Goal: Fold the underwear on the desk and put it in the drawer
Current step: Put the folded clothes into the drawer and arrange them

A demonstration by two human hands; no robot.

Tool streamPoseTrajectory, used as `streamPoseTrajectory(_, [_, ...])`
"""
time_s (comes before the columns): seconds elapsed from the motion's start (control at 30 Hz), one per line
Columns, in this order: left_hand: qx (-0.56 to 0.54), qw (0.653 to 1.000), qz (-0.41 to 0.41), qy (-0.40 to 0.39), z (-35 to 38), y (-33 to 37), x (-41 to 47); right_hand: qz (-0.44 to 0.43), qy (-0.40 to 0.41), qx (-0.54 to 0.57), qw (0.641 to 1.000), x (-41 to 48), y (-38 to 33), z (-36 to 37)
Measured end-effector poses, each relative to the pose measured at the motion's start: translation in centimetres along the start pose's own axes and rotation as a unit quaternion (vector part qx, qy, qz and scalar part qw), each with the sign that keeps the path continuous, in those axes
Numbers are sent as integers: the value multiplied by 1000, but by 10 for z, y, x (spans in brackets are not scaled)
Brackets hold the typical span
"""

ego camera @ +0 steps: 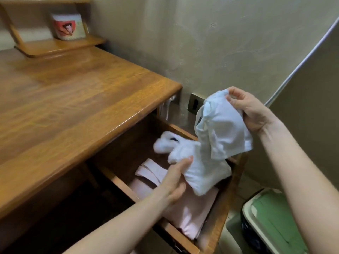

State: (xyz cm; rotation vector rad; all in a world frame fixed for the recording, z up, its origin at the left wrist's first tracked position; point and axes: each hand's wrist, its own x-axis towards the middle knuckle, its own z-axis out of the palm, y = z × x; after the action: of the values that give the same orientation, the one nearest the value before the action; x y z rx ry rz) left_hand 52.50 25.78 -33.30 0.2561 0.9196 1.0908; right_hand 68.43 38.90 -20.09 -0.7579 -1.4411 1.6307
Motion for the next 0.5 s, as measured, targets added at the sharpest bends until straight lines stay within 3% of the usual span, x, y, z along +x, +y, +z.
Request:
streamPoseTrajectory(0.13, [153, 982, -84, 67, -10, -14, 9, 35, -6, -16, 999, 5, 15, 5])
streamPoseTrajectory(0.3, [110, 993, -26, 41, -11, 5, 10, 68, 7, -56, 996, 9, 33, 17])
streamPoseTrajectory(0.43, [5, 997, -69, -36, -10, 5, 2, 62, 13, -54, 997, 16, 34, 27])
streamPoseTrajectory(0.5, [59, 992, -108, -7, -10, -3, 1, 54, 20, -53, 997, 19, 32, 28])
